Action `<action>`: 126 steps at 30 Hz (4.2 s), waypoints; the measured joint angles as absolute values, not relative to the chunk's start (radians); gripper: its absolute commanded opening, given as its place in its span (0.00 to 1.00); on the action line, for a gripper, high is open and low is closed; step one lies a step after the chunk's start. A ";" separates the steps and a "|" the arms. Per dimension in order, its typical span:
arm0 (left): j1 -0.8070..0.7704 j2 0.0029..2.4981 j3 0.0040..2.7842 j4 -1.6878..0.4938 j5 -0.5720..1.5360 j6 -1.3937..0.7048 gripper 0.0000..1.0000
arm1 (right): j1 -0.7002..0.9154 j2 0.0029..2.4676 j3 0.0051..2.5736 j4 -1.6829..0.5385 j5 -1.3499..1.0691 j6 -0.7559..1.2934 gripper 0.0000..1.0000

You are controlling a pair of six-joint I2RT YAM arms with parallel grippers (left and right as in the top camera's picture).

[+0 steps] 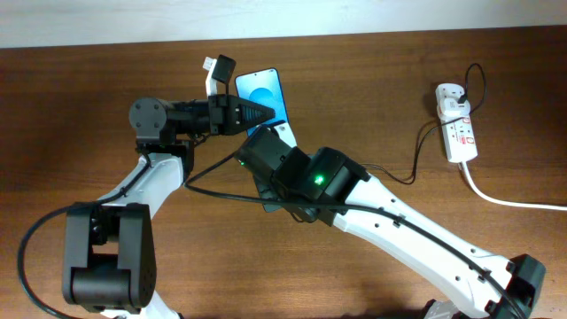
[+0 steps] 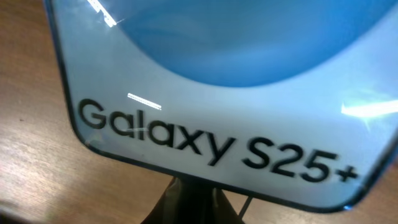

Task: Plug charger to phone and switch on socket
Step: 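Push the USB-C plug up into the phone's bottom port, then lower the phone flat onto the table and release both grippers, then press the red switch on the power strip with the right gripper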

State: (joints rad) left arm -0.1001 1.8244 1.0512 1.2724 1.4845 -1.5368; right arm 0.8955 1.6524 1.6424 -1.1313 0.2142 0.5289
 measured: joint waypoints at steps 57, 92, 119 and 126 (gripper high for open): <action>-0.244 2.317 1.623 -0.753 0.866 -0.077 0.30 | 0.542 1.273 1.946 -1.582 0.337 0.454 0.99; -0.194 1.800 1.645 -1.050 0.191 -0.121 0.99 | 0.315 1.561 1.942 -1.692 0.266 0.675 0.04; -0.213 0.708 1.605 -1.684 -0.147 -0.124 0.99 | -0.384 2.252 1.929 -1.016 -0.070 0.612 0.04; -0.213 0.508 1.604 -1.687 -0.148 -0.124 0.99 | -0.384 2.281 1.930 -0.976 -0.070 0.612 0.04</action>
State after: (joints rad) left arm -0.2131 0.5083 1.6043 -1.6875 -0.1478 -0.1242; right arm -0.3840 2.2814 1.9297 -0.9760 -0.0696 0.6125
